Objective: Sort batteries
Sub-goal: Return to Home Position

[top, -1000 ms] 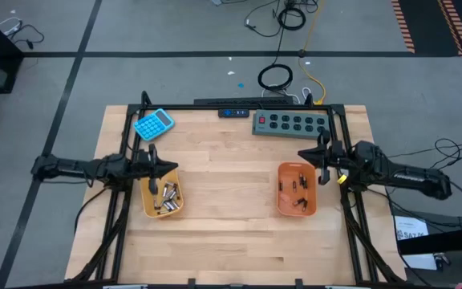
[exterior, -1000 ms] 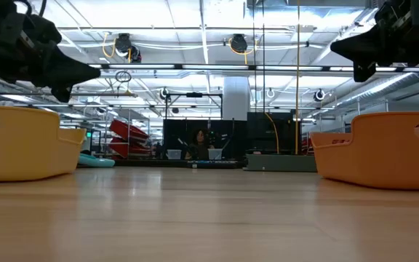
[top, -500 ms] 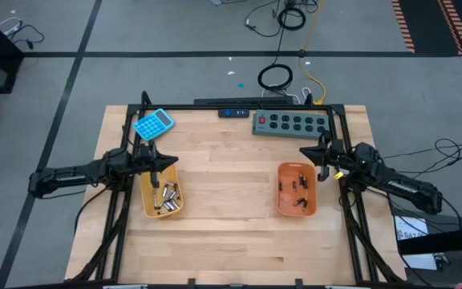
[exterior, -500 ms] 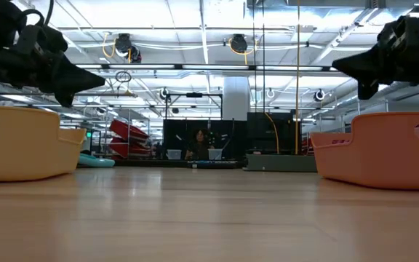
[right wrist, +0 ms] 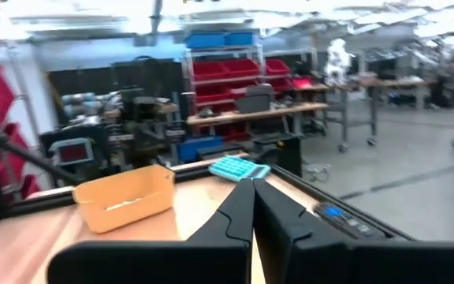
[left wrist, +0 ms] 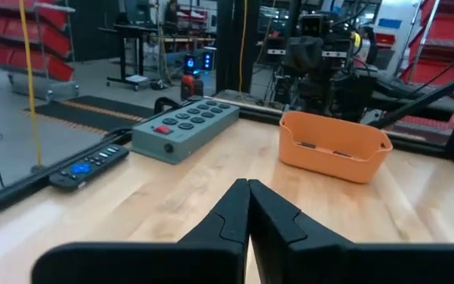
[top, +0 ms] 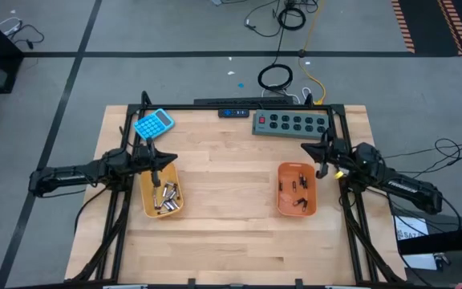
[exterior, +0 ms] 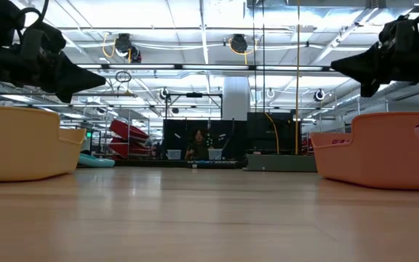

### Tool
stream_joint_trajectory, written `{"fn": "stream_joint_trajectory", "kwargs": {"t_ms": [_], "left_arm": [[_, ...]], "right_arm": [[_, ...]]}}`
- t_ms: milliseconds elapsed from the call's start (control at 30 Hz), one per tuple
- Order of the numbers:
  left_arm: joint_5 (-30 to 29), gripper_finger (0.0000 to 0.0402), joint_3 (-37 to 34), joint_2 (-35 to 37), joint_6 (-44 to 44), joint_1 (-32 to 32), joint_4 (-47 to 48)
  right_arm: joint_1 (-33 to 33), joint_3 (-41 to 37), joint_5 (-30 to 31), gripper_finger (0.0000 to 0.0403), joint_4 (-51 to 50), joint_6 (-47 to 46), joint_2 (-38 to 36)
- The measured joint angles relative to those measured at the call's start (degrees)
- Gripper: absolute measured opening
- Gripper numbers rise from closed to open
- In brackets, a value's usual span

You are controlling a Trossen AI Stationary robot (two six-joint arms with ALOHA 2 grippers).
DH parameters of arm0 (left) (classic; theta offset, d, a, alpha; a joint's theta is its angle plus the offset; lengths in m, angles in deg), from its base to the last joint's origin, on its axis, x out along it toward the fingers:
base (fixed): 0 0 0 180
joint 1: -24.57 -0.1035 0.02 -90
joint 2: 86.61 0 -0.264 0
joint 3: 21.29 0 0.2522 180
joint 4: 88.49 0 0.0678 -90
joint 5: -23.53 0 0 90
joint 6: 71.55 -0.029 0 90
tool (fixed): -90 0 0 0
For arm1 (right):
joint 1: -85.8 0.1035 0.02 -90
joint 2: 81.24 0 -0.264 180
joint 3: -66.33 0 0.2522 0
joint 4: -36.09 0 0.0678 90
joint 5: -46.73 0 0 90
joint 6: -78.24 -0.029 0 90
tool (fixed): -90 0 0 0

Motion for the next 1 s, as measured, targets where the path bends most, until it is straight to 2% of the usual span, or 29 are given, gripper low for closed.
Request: {"fn": "stream_joint_trajectory", "kwargs": {"t_ms": [167,300,433,1000], "left_arm": [[-0.3,0.0016,0.0,0.0,-1.1,0.0,0.0],[-0.4,0.0017,0.0,0.0,-3.4,0.0,0.0],[-0.5,0.0017,0.0,0.0,-10.3,0.0,0.0],[-0.5,0.0018,0.0,0.0,-10.6,0.0,0.1]], "right_arm": [[0.0,0.0,5.3,0.0,-1.1,-2.4,0.0],[0.0,0.0,8.6,0.0,-2.3,9.4,0.0],[0.0,0.0,8.5,0.0,-2.3,14.7,0.0],[0.0,0.0,8.3,0.0,-2.3,15.1,0.0]]}}
